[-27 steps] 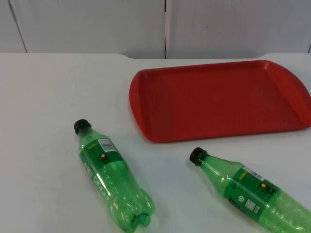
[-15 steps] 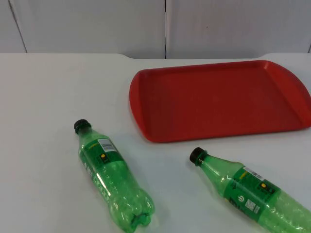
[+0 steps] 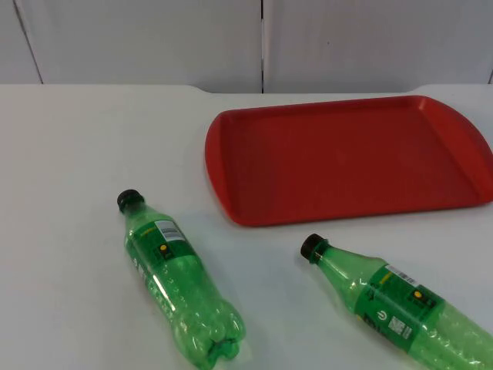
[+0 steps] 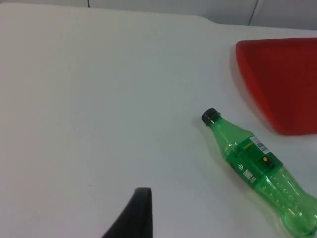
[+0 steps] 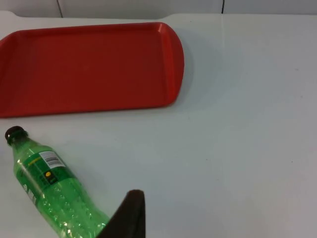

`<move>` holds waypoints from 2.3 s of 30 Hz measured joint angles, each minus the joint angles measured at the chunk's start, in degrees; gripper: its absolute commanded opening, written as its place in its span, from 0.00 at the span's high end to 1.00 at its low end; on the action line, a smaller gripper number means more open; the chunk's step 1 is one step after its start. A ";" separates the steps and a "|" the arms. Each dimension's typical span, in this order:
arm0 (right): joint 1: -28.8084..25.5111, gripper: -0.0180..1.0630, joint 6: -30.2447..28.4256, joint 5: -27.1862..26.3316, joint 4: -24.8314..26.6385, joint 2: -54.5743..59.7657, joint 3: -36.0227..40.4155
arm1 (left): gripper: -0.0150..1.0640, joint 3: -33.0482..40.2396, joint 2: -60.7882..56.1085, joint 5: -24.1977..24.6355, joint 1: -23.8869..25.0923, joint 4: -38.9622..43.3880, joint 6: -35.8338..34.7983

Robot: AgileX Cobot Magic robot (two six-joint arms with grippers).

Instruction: Place the bottle upright on the tray.

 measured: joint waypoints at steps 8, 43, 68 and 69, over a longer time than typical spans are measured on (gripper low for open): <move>0.00 0.01 0.00 0.00 0.00 0.00 0.00 | 0.01 -0.99 7.44 -2.24 0.00 -2.74 -0.09; 0.00 0.01 0.00 0.00 0.00 0.00 0.00 | 0.01 -0.99 37.45 -12.06 0.00 -6.84 1.24; 0.00 0.01 0.00 0.00 0.00 0.00 0.00 | 0.01 -19.30 56.88 -6.08 -12.15 -7.15 -9.42; 0.00 0.01 0.00 0.00 0.00 0.00 0.00 | 0.01 -21.09 58.30 -5.51 -14.02 -5.22 -11.40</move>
